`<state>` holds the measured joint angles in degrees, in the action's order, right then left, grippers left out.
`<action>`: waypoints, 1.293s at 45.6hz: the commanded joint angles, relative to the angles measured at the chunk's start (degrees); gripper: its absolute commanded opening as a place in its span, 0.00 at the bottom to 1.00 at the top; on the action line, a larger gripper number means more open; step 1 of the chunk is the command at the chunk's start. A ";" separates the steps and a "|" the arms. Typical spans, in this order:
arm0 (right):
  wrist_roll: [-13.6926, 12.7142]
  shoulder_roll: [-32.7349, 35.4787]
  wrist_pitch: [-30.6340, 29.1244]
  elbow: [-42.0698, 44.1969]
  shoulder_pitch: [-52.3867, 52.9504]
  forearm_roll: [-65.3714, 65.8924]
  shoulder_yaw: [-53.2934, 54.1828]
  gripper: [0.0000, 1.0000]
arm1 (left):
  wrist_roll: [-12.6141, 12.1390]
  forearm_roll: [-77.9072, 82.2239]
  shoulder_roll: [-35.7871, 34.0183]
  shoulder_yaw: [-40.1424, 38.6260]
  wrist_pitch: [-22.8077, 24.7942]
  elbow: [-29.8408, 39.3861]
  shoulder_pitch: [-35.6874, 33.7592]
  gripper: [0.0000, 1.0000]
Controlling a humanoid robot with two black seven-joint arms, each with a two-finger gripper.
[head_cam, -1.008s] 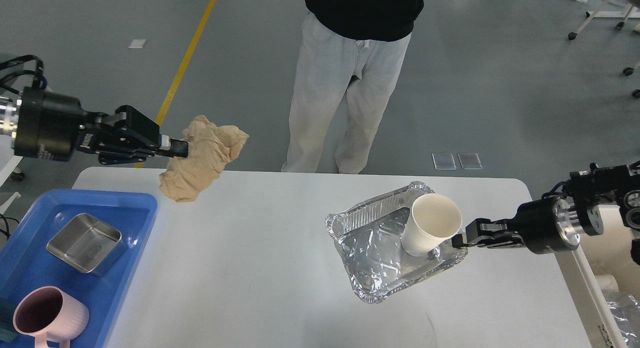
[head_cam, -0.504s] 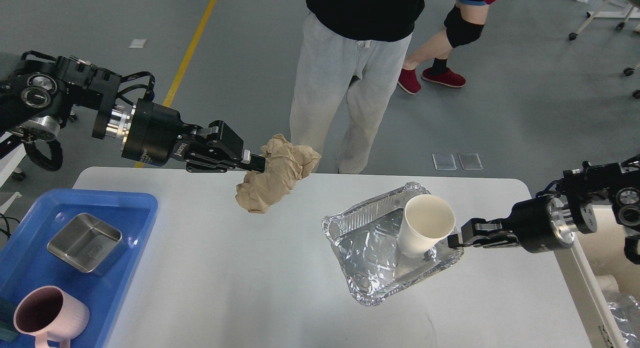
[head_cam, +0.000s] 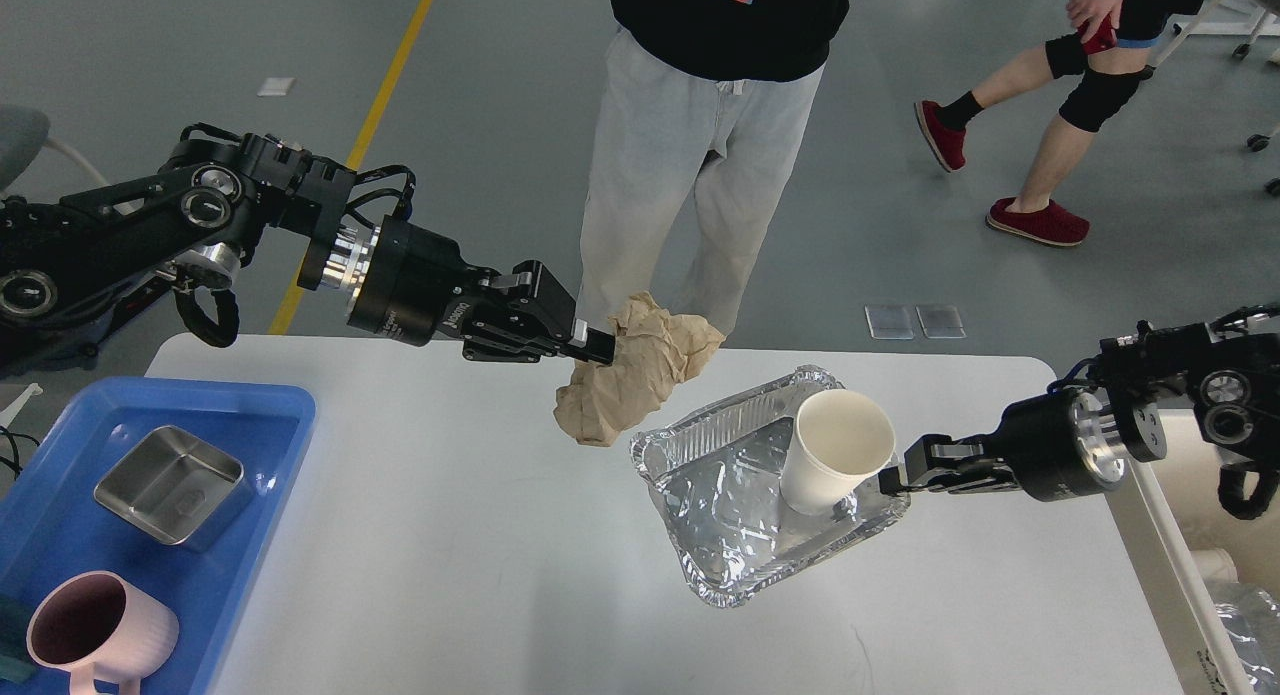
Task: Tidy desktop
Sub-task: 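Carry the beige bread over the foil tray and lower it in, then open the left gripper to release the bread into the foil tray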
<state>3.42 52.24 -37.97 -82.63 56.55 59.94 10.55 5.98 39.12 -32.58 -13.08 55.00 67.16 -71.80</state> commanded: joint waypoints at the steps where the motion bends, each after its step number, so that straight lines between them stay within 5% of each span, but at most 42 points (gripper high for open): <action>1: 0.00 -1.08 -0.18 0.80 0.49 0.00 -0.80 0.00 | 0.00 0.17 2.96 -0.10 0.00 -1.07 0.00 0.00; 59: -0.09 -3.19 -2.73 3.09 5.94 -3.43 -1.50 0.00 | -1.05 3.33 16.93 -0.63 0.00 -10.29 4.04 0.01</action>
<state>3.43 49.08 -40.68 -79.53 62.37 56.76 9.14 5.32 42.53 -17.37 -13.89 55.00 58.37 -67.83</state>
